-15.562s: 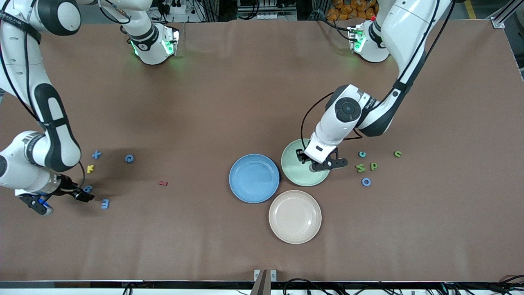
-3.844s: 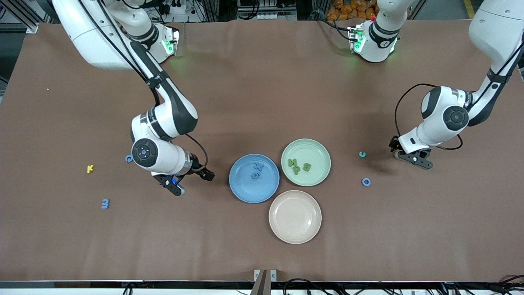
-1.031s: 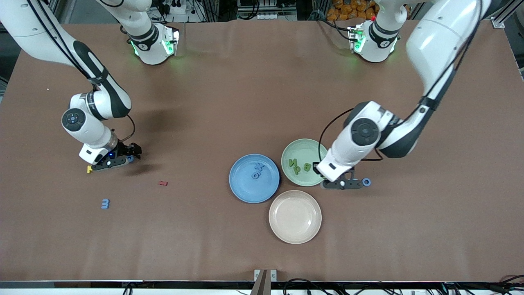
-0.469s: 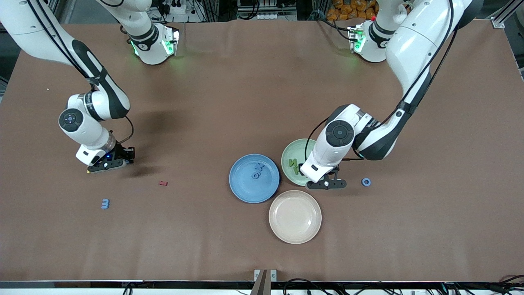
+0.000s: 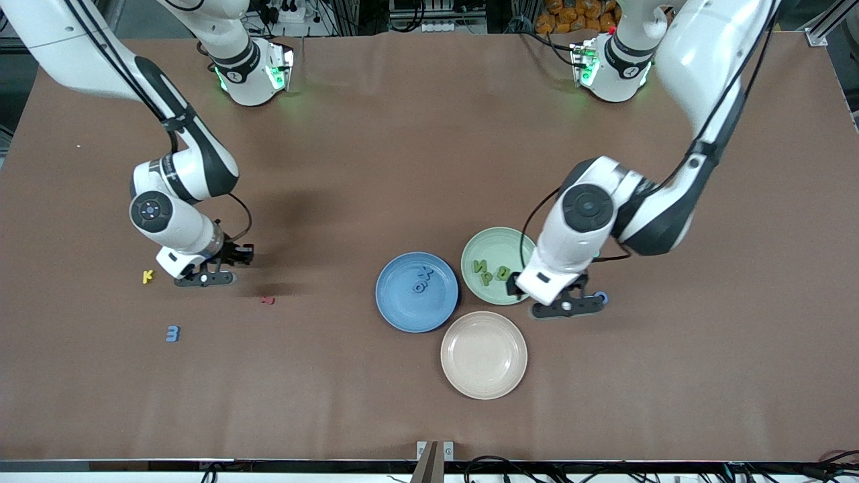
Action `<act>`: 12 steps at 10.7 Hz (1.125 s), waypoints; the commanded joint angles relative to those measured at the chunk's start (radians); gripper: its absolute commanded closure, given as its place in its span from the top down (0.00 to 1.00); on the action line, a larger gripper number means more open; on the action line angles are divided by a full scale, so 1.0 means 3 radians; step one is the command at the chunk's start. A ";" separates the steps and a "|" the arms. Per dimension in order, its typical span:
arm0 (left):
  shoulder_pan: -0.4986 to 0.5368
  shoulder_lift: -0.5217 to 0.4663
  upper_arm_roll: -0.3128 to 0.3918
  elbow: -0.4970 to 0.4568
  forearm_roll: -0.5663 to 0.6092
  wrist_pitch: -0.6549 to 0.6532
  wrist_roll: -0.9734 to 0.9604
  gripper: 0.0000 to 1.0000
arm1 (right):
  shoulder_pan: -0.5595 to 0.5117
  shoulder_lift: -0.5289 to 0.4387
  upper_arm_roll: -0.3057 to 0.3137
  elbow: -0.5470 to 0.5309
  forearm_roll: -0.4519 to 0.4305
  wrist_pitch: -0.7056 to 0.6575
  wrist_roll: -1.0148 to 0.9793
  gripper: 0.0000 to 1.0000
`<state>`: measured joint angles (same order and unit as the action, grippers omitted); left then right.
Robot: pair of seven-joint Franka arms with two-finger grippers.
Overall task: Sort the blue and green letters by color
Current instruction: 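Place the u on the green plate while the right gripper carries the c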
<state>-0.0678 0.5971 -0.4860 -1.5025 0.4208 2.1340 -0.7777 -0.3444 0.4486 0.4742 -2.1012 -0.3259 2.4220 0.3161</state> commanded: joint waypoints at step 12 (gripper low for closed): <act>0.0977 -0.1166 0.0004 -0.0084 -0.0947 -0.1003 0.1145 1.00 | 0.1776 0.0948 -0.0220 0.1901 0.1347 -0.0368 0.2270 0.03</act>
<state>0.2057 0.3052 -0.4887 -1.5012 0.2018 1.8623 -0.4721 0.1507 0.7015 0.4303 -1.5931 0.0650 2.3235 0.9664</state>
